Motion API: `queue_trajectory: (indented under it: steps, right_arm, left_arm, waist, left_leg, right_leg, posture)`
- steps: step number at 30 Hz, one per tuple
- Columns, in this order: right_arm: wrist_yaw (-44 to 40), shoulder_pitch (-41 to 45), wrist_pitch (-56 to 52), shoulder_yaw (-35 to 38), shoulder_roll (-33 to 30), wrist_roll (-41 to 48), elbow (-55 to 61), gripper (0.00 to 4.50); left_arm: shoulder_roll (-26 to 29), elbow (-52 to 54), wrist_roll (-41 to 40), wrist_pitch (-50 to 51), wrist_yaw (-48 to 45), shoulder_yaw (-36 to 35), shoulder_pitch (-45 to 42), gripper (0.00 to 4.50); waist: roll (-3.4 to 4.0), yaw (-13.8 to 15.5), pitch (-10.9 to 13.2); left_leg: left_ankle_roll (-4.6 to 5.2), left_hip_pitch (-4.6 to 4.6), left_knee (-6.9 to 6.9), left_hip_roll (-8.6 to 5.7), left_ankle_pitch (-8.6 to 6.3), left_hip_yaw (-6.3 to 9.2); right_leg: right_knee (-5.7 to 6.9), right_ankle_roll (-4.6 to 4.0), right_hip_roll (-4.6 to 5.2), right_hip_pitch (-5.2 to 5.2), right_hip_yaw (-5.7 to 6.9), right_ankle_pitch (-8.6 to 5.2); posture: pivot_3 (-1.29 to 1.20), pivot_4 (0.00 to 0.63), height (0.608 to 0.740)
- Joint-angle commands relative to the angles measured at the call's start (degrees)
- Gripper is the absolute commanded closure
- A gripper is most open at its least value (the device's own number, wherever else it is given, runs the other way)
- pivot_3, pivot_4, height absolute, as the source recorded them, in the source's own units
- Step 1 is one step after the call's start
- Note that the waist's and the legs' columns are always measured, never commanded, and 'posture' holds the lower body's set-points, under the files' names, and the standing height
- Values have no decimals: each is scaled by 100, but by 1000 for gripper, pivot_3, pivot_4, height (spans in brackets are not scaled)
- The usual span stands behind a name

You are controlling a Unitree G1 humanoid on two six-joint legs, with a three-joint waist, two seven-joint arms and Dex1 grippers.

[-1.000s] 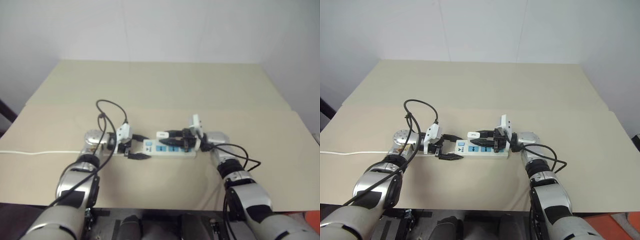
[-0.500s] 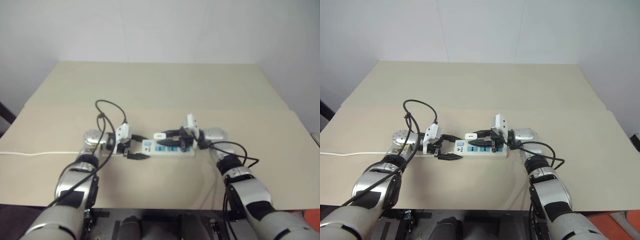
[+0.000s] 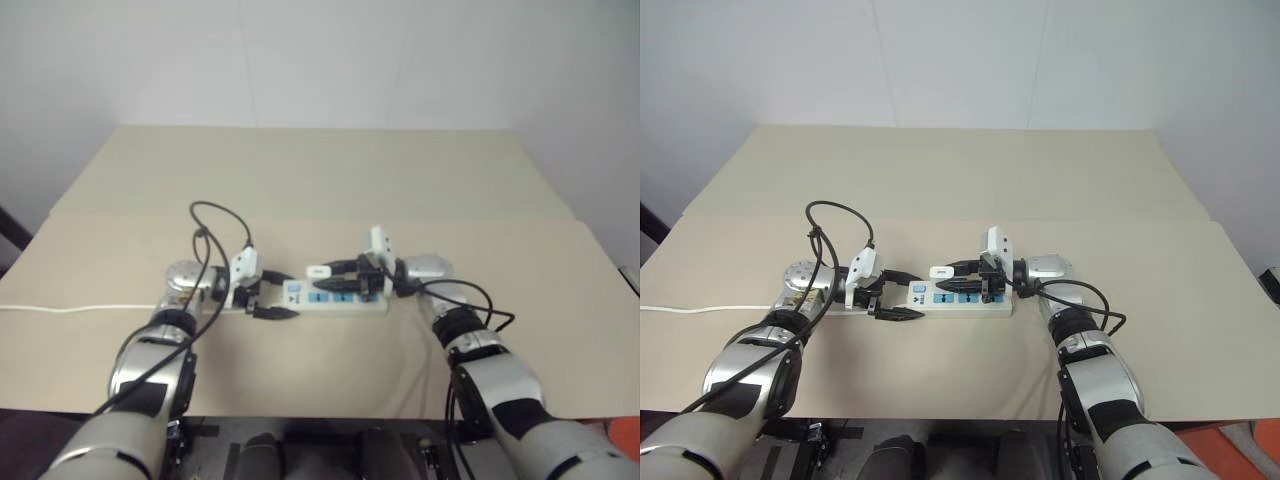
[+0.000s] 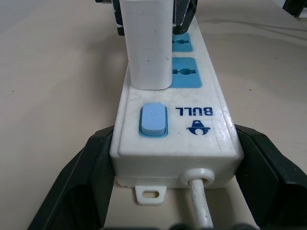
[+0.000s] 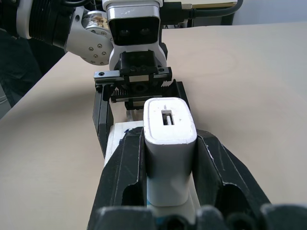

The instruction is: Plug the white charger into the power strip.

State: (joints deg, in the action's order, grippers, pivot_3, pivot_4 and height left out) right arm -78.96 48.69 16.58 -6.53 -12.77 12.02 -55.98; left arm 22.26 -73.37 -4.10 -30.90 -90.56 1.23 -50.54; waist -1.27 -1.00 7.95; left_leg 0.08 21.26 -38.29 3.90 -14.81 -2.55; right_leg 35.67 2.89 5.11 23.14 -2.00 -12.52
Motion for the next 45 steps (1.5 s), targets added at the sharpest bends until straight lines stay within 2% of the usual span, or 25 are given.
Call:
queue_trajectory:
  steps: [1,8,18,31,32,34,37,40,45]
  right_arm:
    - [330,-243,-87,-71,-308,-451,-507,3402]
    - [323,-269,-107,-99,-322,-462,-423,3402]
    - [17,-283,33,108,-366,-266,-150,19]
    - [-521,-330,184,357,-471,-48,169,19]
    - [-491,-334,215,383,-477,-34,174,0]
    - [-496,-338,267,421,-508,3,193,0]
    - [-513,-362,277,482,-574,89,295,0]
    - [-580,-422,208,561,-679,220,534,0]
    - [-764,-735,45,843,-1221,547,1503,0]
  left_arm:
    - [18,165,16,-125,-194,48,-22,1231]
    - [-7,158,30,-126,-194,36,-30,1231]
    - [17,152,51,-135,-194,25,-8,1231]
    - [19,109,253,72,-188,176,-162,1231]
    - [8,113,214,105,-194,166,-185,496]
    - [-14,156,32,211,-194,137,-230,23]
    - [79,293,-232,283,-194,268,-227,23]
    - [124,406,-511,-23,-194,-44,-160,23]
    - [915,1114,-1223,279,-194,460,-122,23]
  waist:
    - [0,1,0]
    - [0,1,0]
    - [-8,10,-5]
    - [-8,14,-5]
    - [-8,14,-4]
    - [-8,10,-4]
    - [-7,11,-3]
    - [-7,10,-2]
    - [-2,-6,11]
  left_leg:
    - [0,0,0,0,0,0]
    - [0,0,1,0,0,0]
    - [0,1,12,0,0,0]
    - [0,3,30,0,0,0]
    - [0,3,30,0,0,0]
    - [0,4,30,-1,0,-1]
    - [0,8,30,0,0,-1]
    - [0,13,30,0,0,-1]
    - [0,21,35,0,0,0]
  right_leg:
    - [0,0,0,0,0,0]
    - [-1,0,0,0,0,0]
    - [-45,1,0,-2,1,-1]
    - [-60,1,-1,-1,2,-1]
    - [-60,1,-1,-1,1,-1]
    - [-60,1,-1,1,1,-1]
    - [-60,1,-1,4,1,-1]
    - [-60,1,-1,8,1,-1]
    - [-58,2,-1,16,0,0]
  posture:
    - [0,150,740]
    - [0,150,740]
    - [0,150,740]
    - [0,150,740]
    - [0,150,740]
    - [0,150,740]
    - [0,150,740]
    - [0,150,740]
    - [0,150,740]
